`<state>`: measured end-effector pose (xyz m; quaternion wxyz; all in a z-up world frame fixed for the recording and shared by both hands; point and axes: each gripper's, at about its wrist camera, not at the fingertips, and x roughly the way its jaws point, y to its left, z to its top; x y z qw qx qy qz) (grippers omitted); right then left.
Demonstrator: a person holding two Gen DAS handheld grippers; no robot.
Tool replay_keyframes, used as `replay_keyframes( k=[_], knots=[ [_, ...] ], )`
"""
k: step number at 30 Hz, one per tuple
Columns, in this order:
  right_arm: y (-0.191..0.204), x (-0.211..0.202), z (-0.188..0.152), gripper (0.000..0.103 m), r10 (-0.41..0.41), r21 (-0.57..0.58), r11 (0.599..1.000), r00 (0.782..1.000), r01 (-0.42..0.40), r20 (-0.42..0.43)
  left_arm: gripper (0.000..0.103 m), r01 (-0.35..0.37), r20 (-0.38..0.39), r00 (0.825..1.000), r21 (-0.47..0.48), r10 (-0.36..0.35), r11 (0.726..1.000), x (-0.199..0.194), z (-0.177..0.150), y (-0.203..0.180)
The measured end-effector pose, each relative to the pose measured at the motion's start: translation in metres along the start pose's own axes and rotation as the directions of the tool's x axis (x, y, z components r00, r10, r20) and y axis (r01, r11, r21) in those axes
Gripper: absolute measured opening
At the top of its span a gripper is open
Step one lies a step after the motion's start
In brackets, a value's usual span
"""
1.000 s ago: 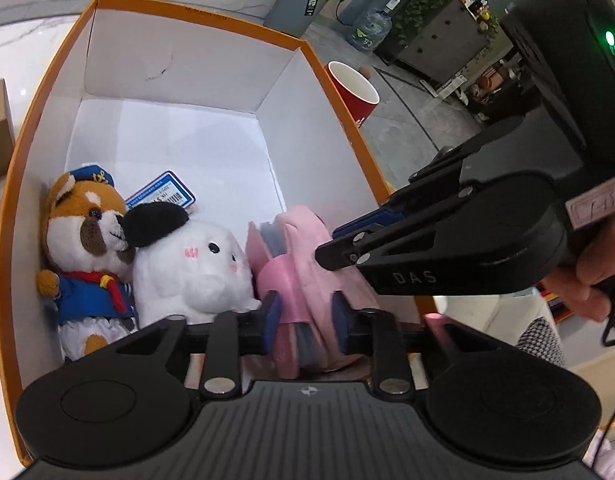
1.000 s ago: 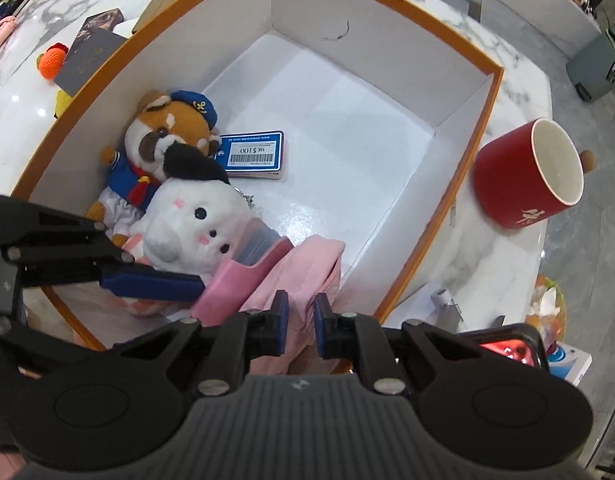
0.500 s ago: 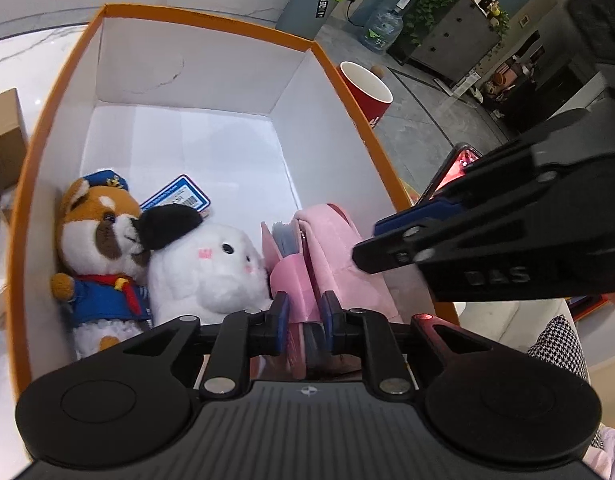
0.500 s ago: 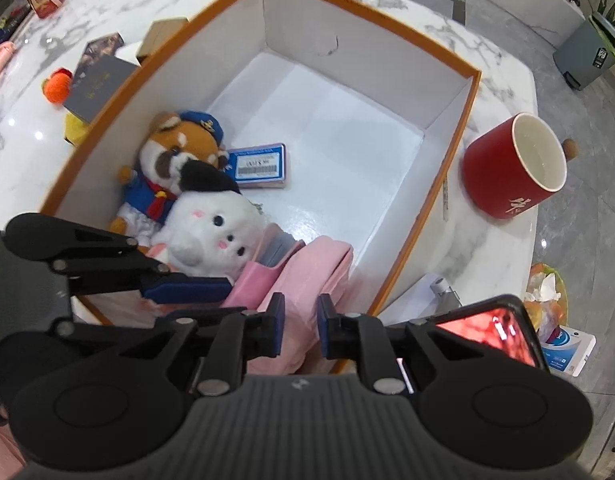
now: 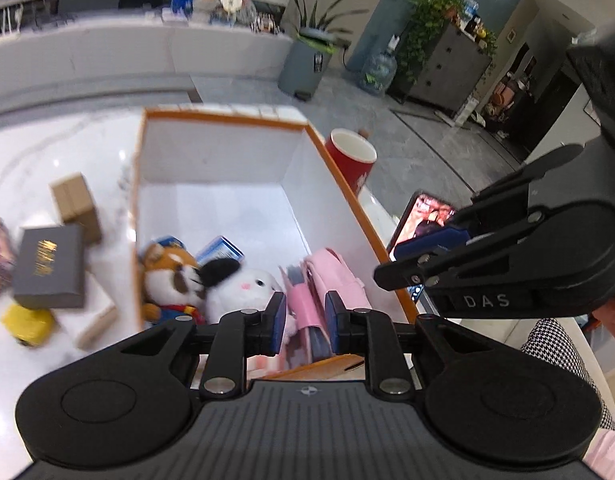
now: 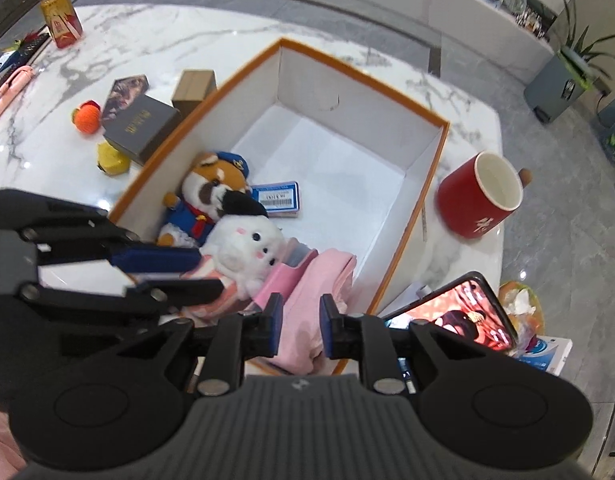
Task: Organize objects
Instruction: 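Withdraw both tools from the shoebox toward the grey box and tape measure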
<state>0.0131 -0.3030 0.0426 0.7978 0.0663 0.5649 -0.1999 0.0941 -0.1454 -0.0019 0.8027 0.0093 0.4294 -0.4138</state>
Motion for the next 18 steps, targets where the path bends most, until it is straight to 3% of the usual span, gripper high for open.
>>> replay_keyframes(
  k=[9,18],
  knots=[
    [0.046,-0.044,-0.009,0.022,-0.058,-0.003,0.998,0.992,0.059,0.114,0.027,-0.1,0.132,0.987,0.058,0.092,0.993,-0.082,-0.007,0.026],
    [0.096,-0.051,0.007,0.025,-0.037,0.048,0.998,0.977,0.028,0.21,0.027,-0.251,0.193,0.952,0.053,0.237,0.967,-0.136,-0.019,0.089]
  ],
)
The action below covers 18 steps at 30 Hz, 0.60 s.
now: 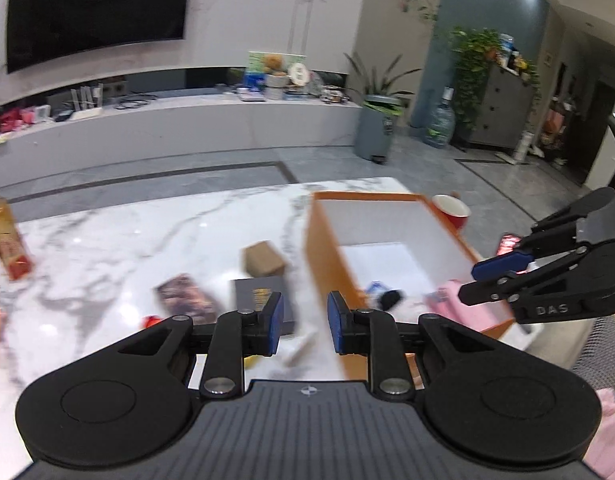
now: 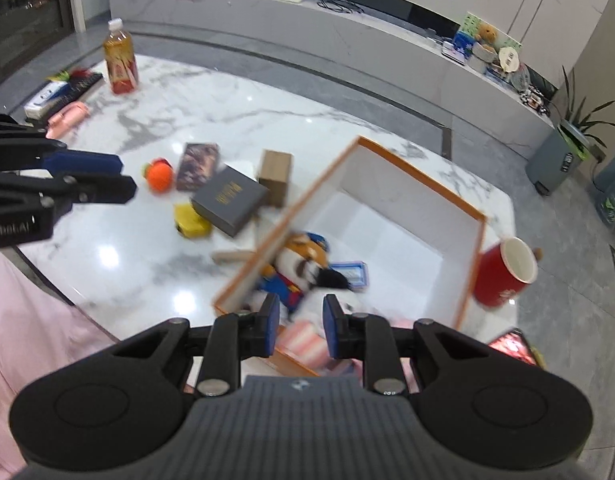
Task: Organize objects
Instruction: 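Withdraw both tools from the shoebox toward the grey box and tape measure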
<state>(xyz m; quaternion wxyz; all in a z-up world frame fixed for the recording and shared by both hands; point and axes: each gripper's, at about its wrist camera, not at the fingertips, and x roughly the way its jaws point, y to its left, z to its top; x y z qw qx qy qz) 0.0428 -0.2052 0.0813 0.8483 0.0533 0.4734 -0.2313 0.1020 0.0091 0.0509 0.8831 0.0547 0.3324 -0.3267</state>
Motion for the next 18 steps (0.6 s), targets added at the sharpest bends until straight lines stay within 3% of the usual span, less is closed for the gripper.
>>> replay_keyframes(
  k=[4,7,10,14,16,18],
  knots=[
    [0.02,0.011,0.008,0.029,0.04,0.023,0.999,0.999,-0.041,0.034,0.031,-0.033,0.007,0.999,-0.014,0.033,0.999,-0.008,-0.007,0.028],
    [0.032,0.021,0.015,0.044,0.038,0.072,0.997,0.998,-0.041,0.048,0.035,-0.049,-0.008,0.999,-0.033,0.049,0.998,-0.005,-0.012,0.051],
    [0.04,0.028,0.023,0.044,0.068,0.064,0.995,0.996,-0.072,0.051,0.036,-0.063,-0.028,0.998,-0.037,0.062,0.997,0.003,-0.015,0.064],
    [0.045,0.044,0.039,0.047,0.105,-0.006,0.994,0.994,-0.105,-0.032,0.045,-0.04,-0.064,0.997,0.002,0.04,0.999,0.023,-0.018,0.072],
    [0.043,0.055,0.047,0.056,0.112,-0.028,0.993,0.989,-0.115,-0.093,0.046,-0.02,-0.082,0.996,0.006,0.02,1.0,0.038,-0.018,0.072],
    [0.038,0.066,0.057,0.057,0.126,-0.012,0.992,0.984,-0.129,-0.127,0.059,0.016,-0.09,0.996,-0.005,-0.016,1.0,0.056,-0.018,0.075]
  ],
)
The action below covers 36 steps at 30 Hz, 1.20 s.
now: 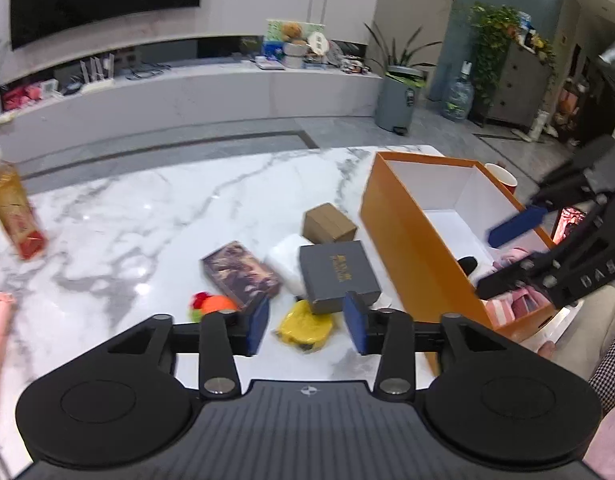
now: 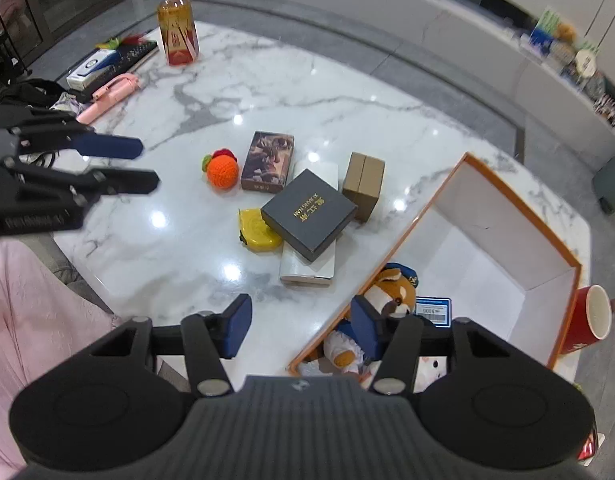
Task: Organize objects
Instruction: 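Withdraw both tools from the shoebox toward the grey box and tape measure, then grasp the grey book box with the left tool while the right tool grasps the character card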
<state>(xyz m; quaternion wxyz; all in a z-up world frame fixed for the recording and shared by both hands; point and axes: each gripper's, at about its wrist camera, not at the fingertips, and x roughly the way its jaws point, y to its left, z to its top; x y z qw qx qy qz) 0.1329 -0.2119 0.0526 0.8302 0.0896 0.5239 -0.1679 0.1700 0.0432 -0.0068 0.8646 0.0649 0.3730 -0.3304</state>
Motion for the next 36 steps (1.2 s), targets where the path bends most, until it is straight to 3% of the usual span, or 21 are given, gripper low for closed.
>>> replay_keyframes(
  k=[3,5,9,11,14,17,20,26,31,34,36],
  knots=[
    [-0.011,0.018,0.02,0.056,-0.002,0.03,1.0,1.0,0.002,0.0,0.062,0.041,-0.04,0.998,-0.059,-0.043,0.997,0.034,0.004,0.01],
    [-0.016,0.034,0.031,0.049,-0.01,0.014,1.0,1.0,0.01,-0.012,0.063,0.061,-0.061,0.996,-0.1,-0.067,0.993,0.057,0.007,0.017],
    [-0.028,0.059,0.048,0.048,-0.036,-0.017,0.999,0.999,0.036,-0.027,0.072,0.104,-0.083,0.989,-0.185,-0.121,0.977,0.096,0.012,0.031],
    [-0.034,0.075,0.056,0.031,-0.039,-0.027,0.999,0.998,0.038,-0.039,0.072,0.119,-0.108,0.983,-0.217,-0.145,0.969,0.114,0.014,0.037],
    [-0.039,0.108,0.065,0.021,-0.064,-0.048,0.997,0.995,0.061,-0.081,0.075,0.104,-0.126,0.982,-0.258,-0.14,0.961,0.131,0.016,0.044],
    [-0.044,0.127,0.066,0.02,-0.081,-0.076,0.994,0.991,0.074,-0.104,0.079,0.149,-0.149,0.968,-0.316,-0.204,0.937,0.144,0.017,0.054],
    [-0.051,0.138,0.066,0.02,-0.104,-0.099,0.991,0.983,0.09,-0.148,0.081,0.149,-0.179,0.958,-0.349,-0.222,0.925,0.153,0.015,0.06],
    [-0.056,0.151,0.075,0.02,-0.058,-0.102,0.994,0.98,0.039,-0.188,0.087,0.22,-0.211,0.923,-0.399,-0.322,0.89,0.167,0.014,0.07],
    [-0.057,0.16,0.084,0.017,-0.023,-0.068,0.998,0.98,0.01,-0.197,0.086,0.278,-0.206,0.882,-0.499,-0.424,0.821,0.18,0.007,0.078],
    [-0.061,0.164,0.085,0.016,0.013,-0.027,0.999,0.982,-0.019,-0.189,0.08,0.27,-0.194,0.885,-0.524,-0.422,0.807,0.178,0.005,0.081],
    [-0.063,0.167,0.085,0.016,0.031,-0.003,0.999,0.982,-0.032,-0.184,0.07,0.253,-0.183,0.896,-0.535,-0.404,0.806,0.173,0.007,0.083]
  ],
)
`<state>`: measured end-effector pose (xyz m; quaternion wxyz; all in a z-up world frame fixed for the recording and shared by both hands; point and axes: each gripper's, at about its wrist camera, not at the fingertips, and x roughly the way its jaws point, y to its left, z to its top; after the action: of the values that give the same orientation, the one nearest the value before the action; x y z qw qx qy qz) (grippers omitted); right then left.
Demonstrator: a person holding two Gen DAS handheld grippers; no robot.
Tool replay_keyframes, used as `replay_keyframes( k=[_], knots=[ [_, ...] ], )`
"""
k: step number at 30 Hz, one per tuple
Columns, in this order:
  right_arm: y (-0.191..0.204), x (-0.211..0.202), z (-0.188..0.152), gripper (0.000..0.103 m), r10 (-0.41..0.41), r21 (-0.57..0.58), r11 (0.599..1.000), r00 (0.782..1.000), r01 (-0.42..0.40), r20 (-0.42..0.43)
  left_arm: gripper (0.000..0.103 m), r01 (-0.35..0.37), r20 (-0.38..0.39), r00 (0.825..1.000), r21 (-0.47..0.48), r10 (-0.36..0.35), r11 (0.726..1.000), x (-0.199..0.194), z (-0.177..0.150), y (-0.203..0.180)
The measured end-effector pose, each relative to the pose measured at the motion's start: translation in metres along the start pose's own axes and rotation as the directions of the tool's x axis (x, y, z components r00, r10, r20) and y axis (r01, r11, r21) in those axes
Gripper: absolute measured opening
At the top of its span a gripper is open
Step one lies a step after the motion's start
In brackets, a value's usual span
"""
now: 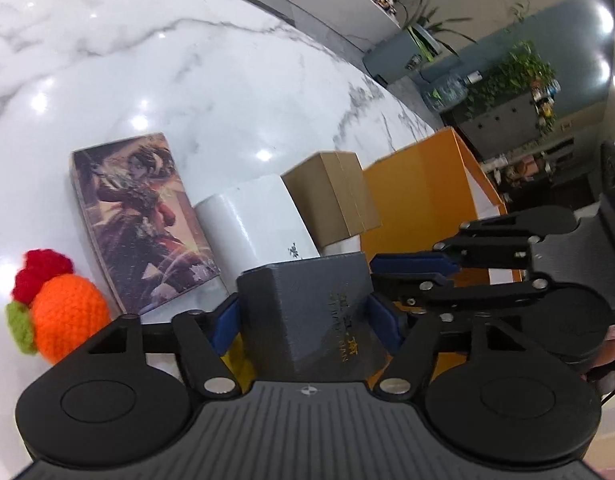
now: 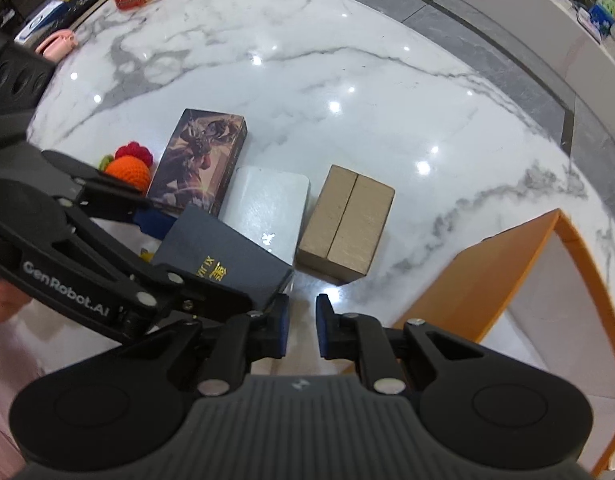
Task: Organize objects
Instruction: 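Grasp the grey book box with the left tool while the right tool grasps the character card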
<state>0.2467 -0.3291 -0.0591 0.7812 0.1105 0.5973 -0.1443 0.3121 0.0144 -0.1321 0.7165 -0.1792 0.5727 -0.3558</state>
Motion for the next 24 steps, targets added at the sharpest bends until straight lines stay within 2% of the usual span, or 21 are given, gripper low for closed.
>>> replay_keyframes(
  k=[3,8,12,15,17,21,22,24],
  knots=[
    [-0.003,0.002,0.0,0.015,0.008,0.016,1.0,1.0,-0.008,-0.002,0.056,-0.018,0.045,0.999,-0.007,0.019,1.0,-0.015,0.001,-0.004],
    [-0.012,-0.006,0.001,0.017,0.07,0.078,0.995,0.998,-0.069,-0.002,0.043,-0.069,0.11,0.992,0.042,0.064,0.997,-0.036,0.006,-0.021],
    [-0.01,-0.025,0.005,0.02,0.106,0.095,0.99,0.994,-0.109,0.037,0.042,-0.174,0.2,0.968,0.1,0.152,0.98,-0.067,0.017,-0.032],
    [0.001,-0.034,0.018,0.025,0.151,0.086,0.983,0.984,-0.16,0.096,0.042,-0.234,0.236,0.95,0.098,0.206,0.967,-0.091,0.024,-0.024],
    [0.013,-0.032,0.032,0.032,0.185,0.09,0.976,0.975,-0.197,0.126,0.042,-0.255,0.256,0.939,0.072,0.23,0.964,-0.105,0.027,-0.012],
    [0.037,-0.012,0.06,0.035,0.211,0.13,0.966,0.971,-0.225,0.108,0.042,-0.273,0.275,0.926,0.017,0.258,0.962,-0.12,0.027,0.013],
    [0.04,-0.006,0.067,0.045,0.216,0.148,0.962,0.972,-0.228,0.098,0.042,-0.27,0.277,0.925,0.0,0.259,0.963,-0.123,0.027,0.019],
    [0.044,0.005,0.079,0.048,0.209,0.185,0.958,0.975,-0.22,0.078,0.042,-0.264,0.284,0.923,-0.027,0.261,0.964,-0.127,0.026,0.03]
  ],
)
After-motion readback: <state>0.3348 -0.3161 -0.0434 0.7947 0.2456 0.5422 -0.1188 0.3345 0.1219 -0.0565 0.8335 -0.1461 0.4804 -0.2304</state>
